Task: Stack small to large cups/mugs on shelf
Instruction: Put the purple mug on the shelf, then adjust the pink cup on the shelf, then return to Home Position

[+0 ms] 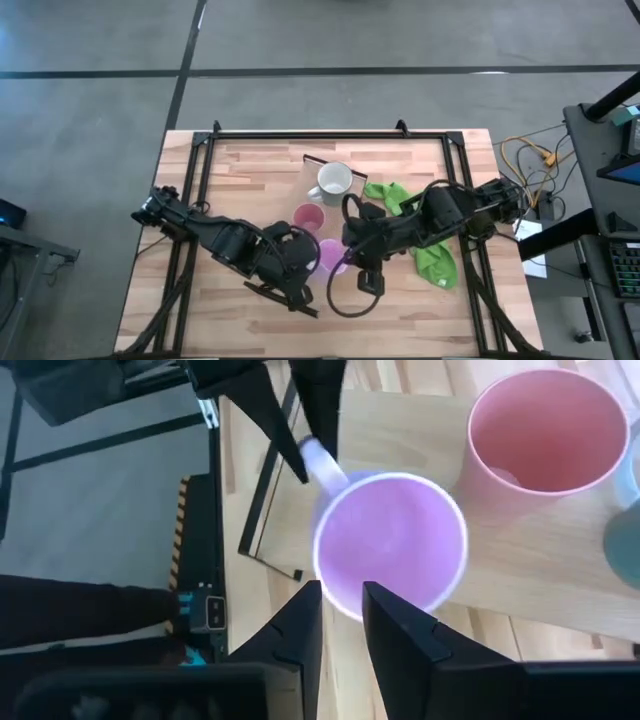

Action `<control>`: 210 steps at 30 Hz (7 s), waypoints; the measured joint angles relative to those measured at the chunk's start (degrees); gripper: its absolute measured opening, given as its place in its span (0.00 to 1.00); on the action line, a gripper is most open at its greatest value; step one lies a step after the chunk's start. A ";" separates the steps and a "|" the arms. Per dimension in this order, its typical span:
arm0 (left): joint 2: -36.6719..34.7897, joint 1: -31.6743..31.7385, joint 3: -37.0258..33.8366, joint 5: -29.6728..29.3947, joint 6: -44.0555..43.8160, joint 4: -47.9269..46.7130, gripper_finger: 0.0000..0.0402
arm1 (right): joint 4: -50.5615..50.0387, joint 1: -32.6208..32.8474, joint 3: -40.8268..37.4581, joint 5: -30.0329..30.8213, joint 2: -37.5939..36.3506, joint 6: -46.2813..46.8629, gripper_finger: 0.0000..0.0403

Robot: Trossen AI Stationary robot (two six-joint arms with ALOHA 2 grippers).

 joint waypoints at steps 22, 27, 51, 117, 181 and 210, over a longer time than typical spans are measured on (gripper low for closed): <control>-1.19 -11.27 -6.70 -11.92 -18.47 -3.74 0.07 | -2.67 -0.04 0.00 0.55 -0.11 -0.22 0.17; -3.15 -12.78 -8.71 -13.62 -22.52 -6.98 0.07 | -2.71 0.89 0.00 0.41 -0.11 1.80 0.17; -5.61 -19.13 -20.08 -18.93 -30.24 -5.87 0.07 | -2.45 8.03 0.00 3.40 -0.09 10.67 0.17; -27.41 -19.79 -54.19 -22.06 -14.69 25.89 0.20 | 1.22 8.63 0.00 4.65 -0.04 6.12 0.17; -29.20 11.07 -50.71 -17.89 8.87 34.43 0.00 | 1.92 8.66 0.00 7.60 -0.04 5.08 0.17; -39.19 9.03 -46.24 -16.07 16.96 33.95 0.00 | 1.45 8.96 0.00 7.57 -0.04 1.00 0.10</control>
